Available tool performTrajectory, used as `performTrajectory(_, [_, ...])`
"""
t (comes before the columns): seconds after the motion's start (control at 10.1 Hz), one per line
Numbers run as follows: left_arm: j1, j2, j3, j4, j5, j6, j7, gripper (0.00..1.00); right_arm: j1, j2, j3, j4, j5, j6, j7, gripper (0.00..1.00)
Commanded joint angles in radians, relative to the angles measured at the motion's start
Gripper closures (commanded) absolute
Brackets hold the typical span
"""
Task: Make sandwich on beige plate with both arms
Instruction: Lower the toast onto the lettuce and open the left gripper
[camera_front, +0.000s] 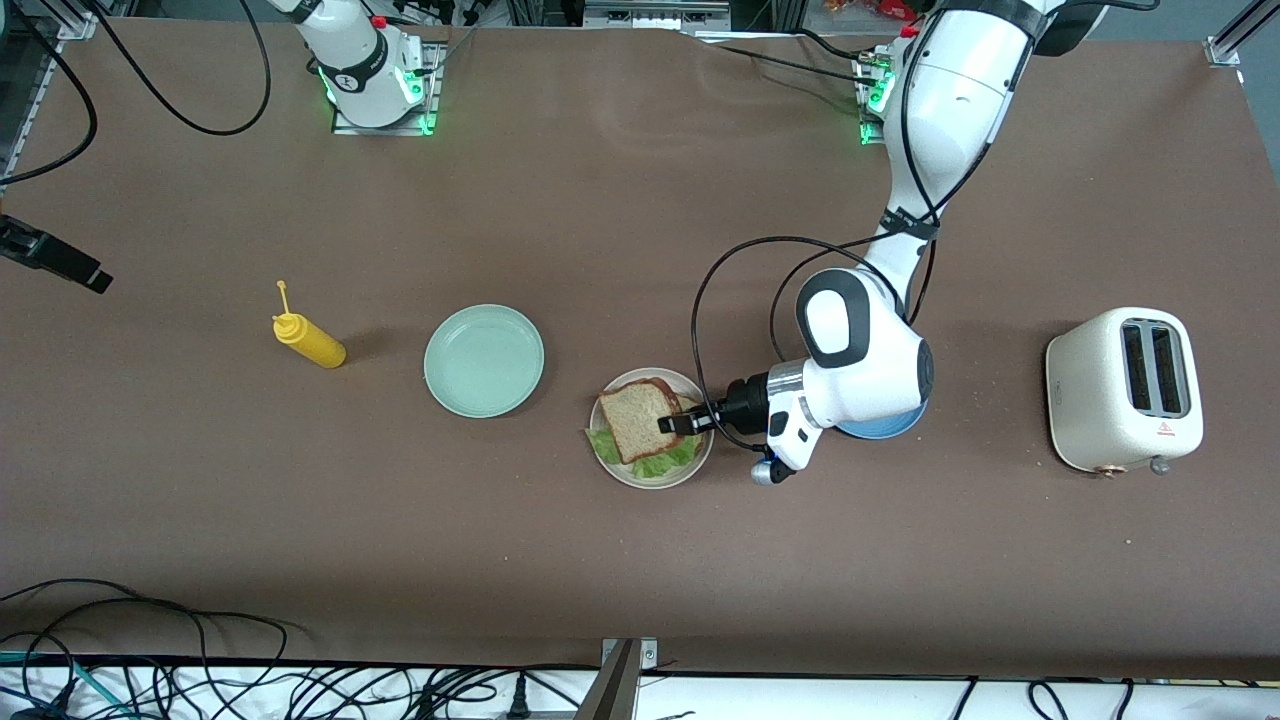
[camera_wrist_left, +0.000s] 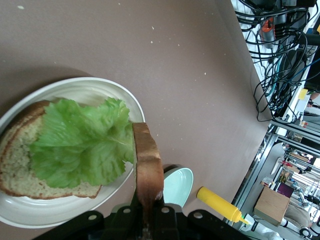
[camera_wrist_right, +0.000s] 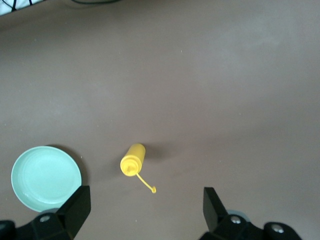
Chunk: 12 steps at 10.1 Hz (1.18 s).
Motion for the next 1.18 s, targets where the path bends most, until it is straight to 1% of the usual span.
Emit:
performTrajectory(0.0, [-0.007,0.034,0.01,0.029,-0.019,0.003,0.007,0.31,0.01,0.022,-0.003,0.028,0.004,0.012,0.008,0.0])
performTrajectory(0.1, [-0.005,0.034,0.013,0.027,-0.022,0.003,0.005,0.0,0.007,0.022,-0.003,0.028,0.006,0.013,0.012,0.0])
performTrajectory(0.2, [0.001,0.032,0.019,0.021,0.004,0.003,0.004,0.0,0.007,0.024,-0.005,0.028,0.006,0.015,0.014,0.0])
performTrajectory(0.3, [0.009,0.029,0.02,0.018,0.088,0.003,0.001,0.0,0.007,0.024,-0.005,0.027,0.006,0.002,0.014,0.0])
performTrajectory(0.39, [0.039,0.018,0.026,0.018,0.146,-0.003,-0.005,0.0,0.007,0.024,-0.005,0.025,0.001,0.004,0.011,0.0])
performTrajectory(0.49, [0.062,0.002,0.03,0.016,0.236,-0.017,-0.01,0.0,0.007,0.024,-0.005,0.025,0.0,0.01,0.012,0.0])
performTrajectory(0.69, [0.103,-0.014,0.03,0.016,0.407,-0.084,-0.011,0.0,0.007,0.025,-0.005,0.027,0.006,0.015,0.014,0.0])
performTrajectory(0.79, [0.148,-0.035,0.031,0.016,0.487,-0.173,-0.011,0.0,0.007,0.025,-0.005,0.027,0.007,0.015,0.014,0.0])
performTrajectory(0.89, [0.209,-0.067,0.031,0.025,0.597,-0.278,-0.01,0.0,0.007,0.025,-0.005,0.027,0.007,0.016,0.015,0.0])
performTrajectory(1.09, [0.262,-0.136,0.031,0.022,0.847,-0.441,-0.01,0.0,0.007,0.025,-0.005,0.027,0.025,0.016,0.015,0.0])
